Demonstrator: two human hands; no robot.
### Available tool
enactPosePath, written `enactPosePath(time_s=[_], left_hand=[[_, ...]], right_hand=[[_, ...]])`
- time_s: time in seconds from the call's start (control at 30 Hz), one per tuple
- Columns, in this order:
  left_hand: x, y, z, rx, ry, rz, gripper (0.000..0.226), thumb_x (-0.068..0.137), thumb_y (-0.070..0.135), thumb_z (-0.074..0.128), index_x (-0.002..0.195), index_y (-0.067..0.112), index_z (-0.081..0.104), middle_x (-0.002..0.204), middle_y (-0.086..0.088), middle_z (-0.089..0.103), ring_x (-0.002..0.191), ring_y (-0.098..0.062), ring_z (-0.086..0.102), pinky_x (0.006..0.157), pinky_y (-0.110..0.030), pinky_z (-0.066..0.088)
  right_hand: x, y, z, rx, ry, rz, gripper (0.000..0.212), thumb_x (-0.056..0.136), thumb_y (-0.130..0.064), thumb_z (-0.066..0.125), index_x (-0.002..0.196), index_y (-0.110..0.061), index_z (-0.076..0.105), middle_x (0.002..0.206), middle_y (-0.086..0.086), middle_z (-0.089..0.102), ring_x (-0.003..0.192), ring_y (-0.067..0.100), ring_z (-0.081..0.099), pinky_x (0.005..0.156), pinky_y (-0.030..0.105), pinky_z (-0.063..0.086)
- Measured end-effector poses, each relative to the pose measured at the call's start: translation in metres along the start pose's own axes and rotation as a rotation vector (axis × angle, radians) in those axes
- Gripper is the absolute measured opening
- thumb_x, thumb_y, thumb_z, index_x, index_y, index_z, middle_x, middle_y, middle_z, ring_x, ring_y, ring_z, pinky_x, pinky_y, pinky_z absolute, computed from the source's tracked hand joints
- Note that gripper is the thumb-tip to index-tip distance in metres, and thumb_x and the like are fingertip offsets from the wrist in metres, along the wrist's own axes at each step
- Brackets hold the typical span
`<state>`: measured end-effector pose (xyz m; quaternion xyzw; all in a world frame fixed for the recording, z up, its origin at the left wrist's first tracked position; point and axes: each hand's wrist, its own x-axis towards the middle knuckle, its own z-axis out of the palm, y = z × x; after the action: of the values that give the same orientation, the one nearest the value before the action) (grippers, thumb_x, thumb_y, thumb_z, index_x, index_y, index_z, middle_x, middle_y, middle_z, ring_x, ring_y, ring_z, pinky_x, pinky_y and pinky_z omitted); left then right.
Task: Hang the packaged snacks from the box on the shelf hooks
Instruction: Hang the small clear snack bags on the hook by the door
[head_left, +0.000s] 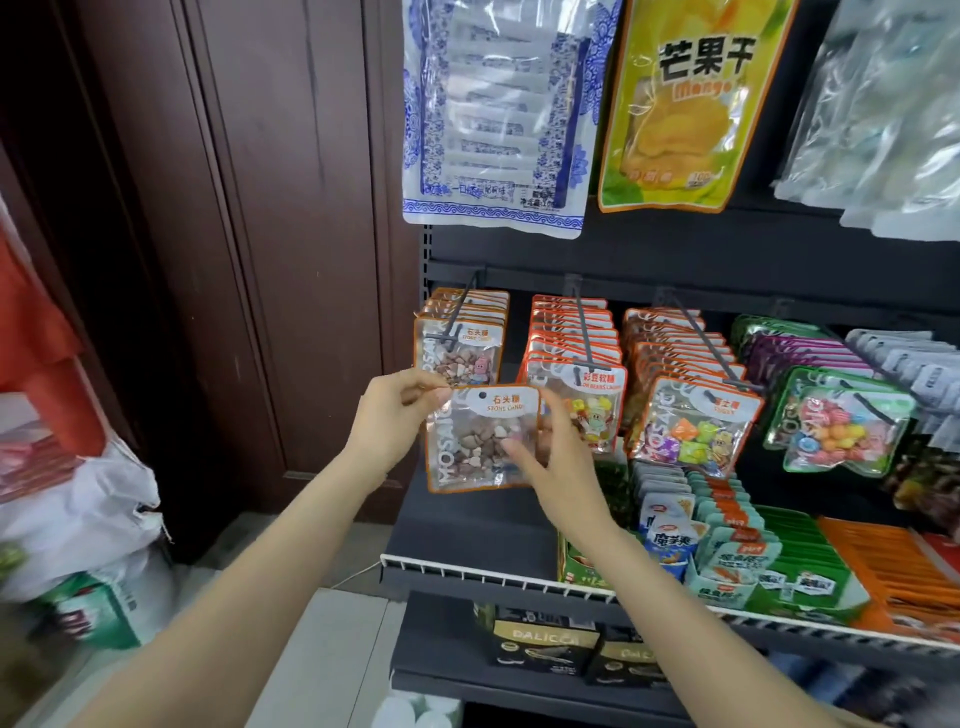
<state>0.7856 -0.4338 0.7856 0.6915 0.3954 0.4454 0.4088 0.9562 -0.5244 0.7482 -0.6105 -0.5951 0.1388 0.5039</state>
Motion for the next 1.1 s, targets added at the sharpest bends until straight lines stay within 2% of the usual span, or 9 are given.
enactPosePath(time_s=[0.1, 0.2, 0.33, 0.47, 0.63, 0.8, 0.93, 1.03, 1.1], left_hand=[[0.008, -0.005, -0.012, -0.145, 0.093, -0.051, 0.013, 0.087, 0.010, 0.064, 0.078, 0.018, 0.068, 0.065, 0.008, 0.067, 0.060, -0.003, 0.058, 0.065, -0.025, 0.047], [0.021, -0.003, -0.017, -0.162, 0.190, -0.078, 0.008, 0.087, 0.013, 0.065, 0.082, 0.018, 0.068, 0.074, 0.000, 0.069, 0.067, -0.009, 0.062, 0.062, -0.023, 0.046], [0.039, -0.002, -0.016, -0.140, 0.208, -0.066, 0.020, 0.087, 0.012, 0.064, 0.104, 0.023, 0.060, 0.093, -0.006, 0.069, 0.081, -0.014, 0.065, 0.059, -0.020, 0.047], [0.041, -0.009, -0.017, 0.036, 0.132, 0.056, 0.034, 0.084, 0.016, 0.068, 0.114, 0.028, 0.060, 0.104, 0.000, 0.065, 0.089, -0.014, 0.064, 0.077, -0.031, 0.055], [0.039, -0.030, -0.018, 0.118, 0.083, 0.155, 0.052, 0.082, 0.024, 0.071, 0.129, 0.035, 0.051, 0.117, 0.005, 0.063, 0.096, -0.016, 0.065, 0.086, -0.033, 0.054], [0.043, -0.036, -0.015, 0.182, 0.080, 0.171, 0.060, 0.082, 0.023, 0.070, 0.137, 0.031, 0.046, 0.116, 0.002, 0.064, 0.093, -0.019, 0.064, 0.086, -0.029, 0.052], [0.049, -0.037, -0.016, 0.223, 0.078, 0.172, 0.060, 0.083, 0.025, 0.070, 0.137, 0.032, 0.047, 0.107, 0.001, 0.064, 0.078, -0.015, 0.063, 0.071, -0.013, 0.046], [0.051, -0.037, -0.015, 0.249, 0.071, 0.160, 0.058, 0.084, 0.021, 0.069, 0.137, 0.029, 0.047, 0.107, -0.001, 0.061, 0.075, -0.016, 0.060, 0.072, -0.016, 0.045], [0.058, -0.036, -0.013, 0.297, 0.061, 0.158, 0.061, 0.085, 0.019, 0.068, 0.140, 0.029, 0.043, 0.102, -0.002, 0.055, 0.074, -0.014, 0.055, 0.074, -0.016, 0.040]], right_hand=[[0.015, -0.016, 0.015, 0.115, -0.057, -0.047, 0.074, 0.090, -0.012, 0.060, 0.140, -0.048, 0.020, 0.133, -0.029, 0.036, 0.122, -0.006, 0.039, 0.096, 0.009, 0.035], [0.031, -0.020, 0.029, -0.004, -0.056, -0.075, 0.066, 0.093, -0.014, 0.055, 0.142, -0.046, 0.024, 0.126, -0.018, 0.043, 0.111, -0.009, 0.039, 0.084, -0.001, 0.031], [0.048, -0.019, 0.039, -0.106, 0.017, -0.040, 0.058, 0.095, -0.019, 0.053, 0.143, -0.038, 0.029, 0.100, -0.001, 0.049, 0.095, 0.008, 0.049, 0.081, 0.009, 0.040], [0.057, -0.016, 0.043, -0.164, 0.037, -0.040, 0.058, 0.095, -0.019, 0.053, 0.144, -0.035, 0.029, 0.096, -0.001, 0.045, 0.090, 0.007, 0.047, 0.073, 0.004, 0.038], [0.053, -0.014, 0.047, -0.204, 0.049, -0.063, 0.060, 0.094, -0.020, 0.055, 0.144, -0.037, 0.026, 0.093, 0.001, 0.045, 0.087, 0.009, 0.047, 0.073, 0.005, 0.036], [0.055, -0.013, 0.050, -0.224, 0.064, -0.050, 0.059, 0.094, -0.021, 0.054, 0.144, -0.037, 0.026, 0.095, 0.003, 0.048, 0.089, 0.010, 0.049, 0.075, 0.007, 0.034], [0.055, -0.013, 0.049, -0.235, 0.075, -0.006, 0.059, 0.095, -0.024, 0.052, 0.146, -0.032, 0.024, 0.096, 0.000, 0.047, 0.088, 0.009, 0.046, 0.076, 0.014, 0.032], [0.059, -0.010, 0.049, -0.267, 0.073, 0.007, 0.059, 0.095, -0.024, 0.051, 0.146, -0.032, 0.023, 0.096, 0.001, 0.047, 0.088, 0.010, 0.047, 0.073, 0.013, 0.032], [0.067, -0.009, 0.051, -0.314, 0.063, 0.008, 0.061, 0.095, -0.023, 0.051, 0.147, -0.032, 0.020, 0.098, 0.002, 0.046, 0.090, 0.010, 0.047, 0.079, 0.015, 0.035]])
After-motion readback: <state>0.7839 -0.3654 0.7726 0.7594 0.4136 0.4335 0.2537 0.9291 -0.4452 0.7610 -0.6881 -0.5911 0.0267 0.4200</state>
